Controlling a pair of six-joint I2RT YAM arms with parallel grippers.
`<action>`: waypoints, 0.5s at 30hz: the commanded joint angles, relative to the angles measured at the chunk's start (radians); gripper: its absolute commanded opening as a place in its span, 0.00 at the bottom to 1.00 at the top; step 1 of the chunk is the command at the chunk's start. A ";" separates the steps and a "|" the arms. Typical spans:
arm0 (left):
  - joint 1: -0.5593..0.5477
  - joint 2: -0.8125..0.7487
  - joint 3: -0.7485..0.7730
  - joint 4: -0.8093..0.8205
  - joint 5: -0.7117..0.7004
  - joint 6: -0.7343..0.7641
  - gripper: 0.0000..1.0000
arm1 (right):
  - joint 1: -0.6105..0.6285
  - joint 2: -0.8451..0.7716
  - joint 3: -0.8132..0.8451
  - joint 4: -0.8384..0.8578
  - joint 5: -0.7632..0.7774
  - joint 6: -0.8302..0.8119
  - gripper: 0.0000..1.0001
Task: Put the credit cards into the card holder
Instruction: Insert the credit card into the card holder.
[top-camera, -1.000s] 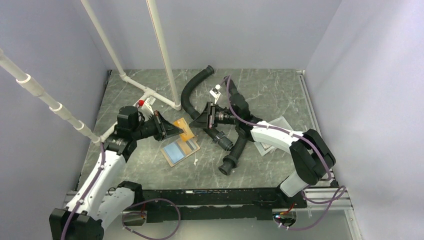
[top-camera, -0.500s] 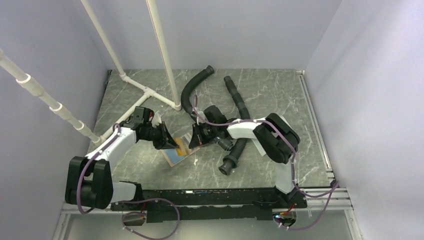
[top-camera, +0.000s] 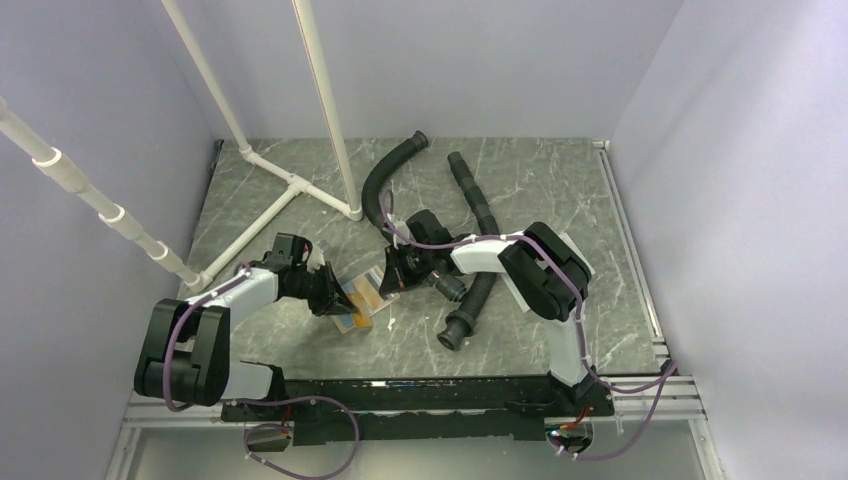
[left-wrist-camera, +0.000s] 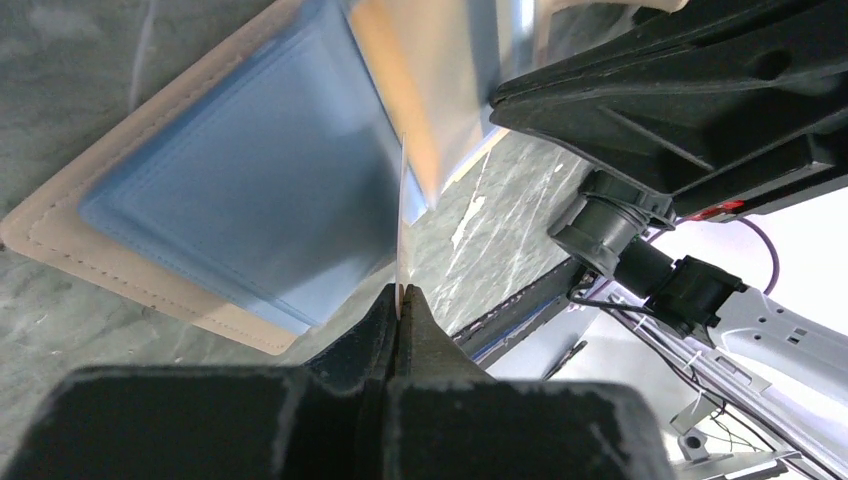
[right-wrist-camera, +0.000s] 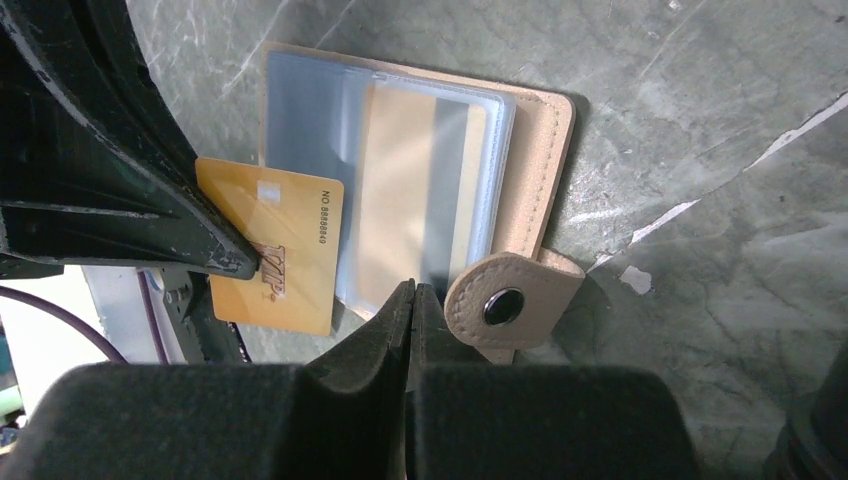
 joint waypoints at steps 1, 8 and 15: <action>0.004 -0.020 -0.010 0.071 -0.015 -0.015 0.00 | -0.007 0.023 0.024 0.015 0.014 -0.031 0.00; 0.043 0.017 -0.027 0.133 0.057 -0.027 0.00 | -0.007 0.023 0.017 0.016 0.022 -0.034 0.00; 0.085 0.072 -0.041 0.178 0.126 -0.050 0.00 | -0.007 0.020 0.016 0.015 0.023 -0.037 0.00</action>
